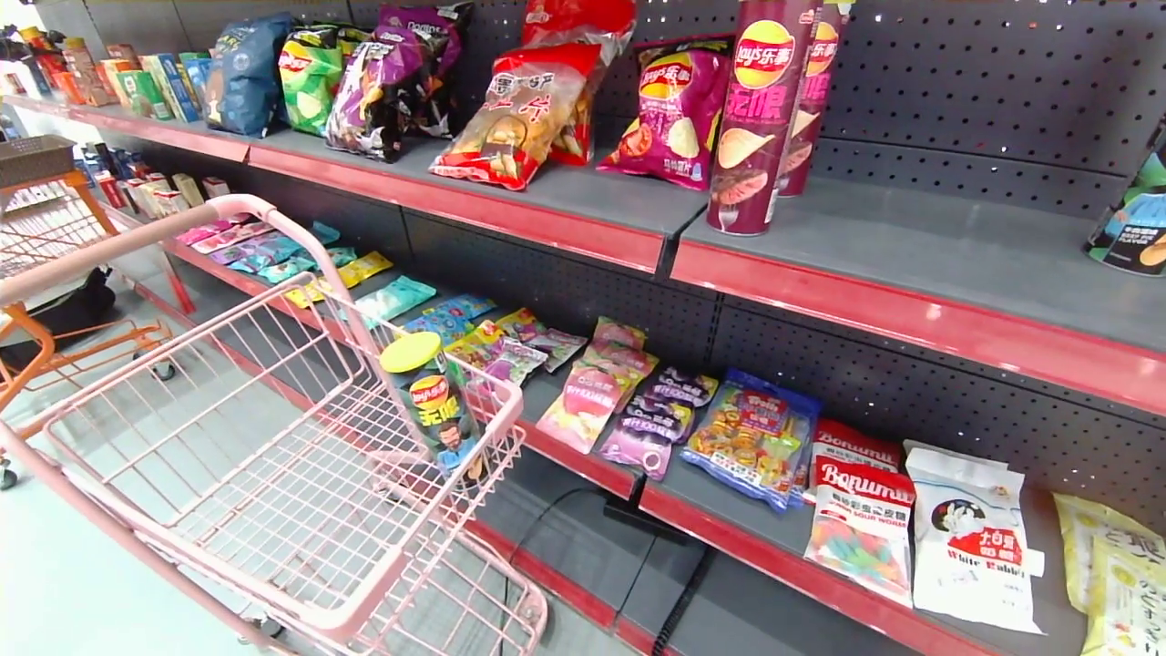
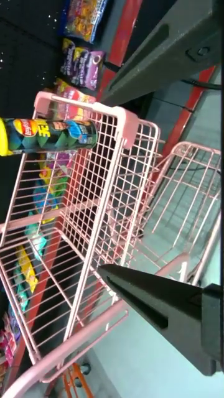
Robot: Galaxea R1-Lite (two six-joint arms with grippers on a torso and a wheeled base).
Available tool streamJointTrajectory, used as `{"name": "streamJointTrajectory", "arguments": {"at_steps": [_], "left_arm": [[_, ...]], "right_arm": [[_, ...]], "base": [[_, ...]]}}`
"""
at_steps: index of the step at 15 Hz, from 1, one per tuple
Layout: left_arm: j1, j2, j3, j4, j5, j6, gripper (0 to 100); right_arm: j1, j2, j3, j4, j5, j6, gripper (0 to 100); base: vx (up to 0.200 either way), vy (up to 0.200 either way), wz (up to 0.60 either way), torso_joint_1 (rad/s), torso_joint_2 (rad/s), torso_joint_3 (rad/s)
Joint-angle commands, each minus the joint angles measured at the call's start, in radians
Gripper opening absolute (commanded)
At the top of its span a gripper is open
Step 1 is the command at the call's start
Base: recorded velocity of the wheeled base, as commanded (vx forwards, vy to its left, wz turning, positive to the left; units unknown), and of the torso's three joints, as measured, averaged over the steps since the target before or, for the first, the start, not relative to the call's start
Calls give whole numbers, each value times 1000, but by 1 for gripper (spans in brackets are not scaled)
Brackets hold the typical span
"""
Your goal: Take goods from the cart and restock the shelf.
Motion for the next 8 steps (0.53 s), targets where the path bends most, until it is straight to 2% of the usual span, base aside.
{"name": "streamJointTrajectory", "arguments": {"at_steps": [1, 2, 3, 4, 5, 6, 7, 8], "left_arm": [[0, 1, 0, -1, 0, 0, 100], [-3, 21, -60, -9, -6, -9, 100], [-20, 104, -166, -9, 6, -26, 100], [-34, 395, -419, -7, 50, -139, 100], [-36, 608, -598, -12, 78, -178, 100], [-36, 679, -623, -18, 76, -179, 100], [-36, 852, -588, -122, 59, -187, 100], [-34, 972, -511, -260, 35, -184, 100]], "right_arm": [[-1, 1, 0, 0, 0, 0, 100], [-1, 1, 0, 0, 0, 0, 100], [-1, 1, 0, 0, 0, 1, 100], [-1, 1, 0, 0, 0, 0, 100], [-1, 1, 0, 0, 0, 0, 100], [-1, 1, 0, 0, 0, 0, 100], [-1, 1, 0, 0, -1, 0, 100], [-1, 1, 0, 0, 0, 0, 100]], "base": [[0, 0, 0, -27, 119, 90], [0, 0, 0, -12, 76, 56], [0, 0, 0, 0, 0, 0], [0, 0, 0, 0, 0, 0], [0, 0, 0, 0, 0, 0], [0, 0, 0, 0, 0, 0], [0, 0, 0, 0, 0, 0], [0, 0, 0, 0, 0, 0]]}}
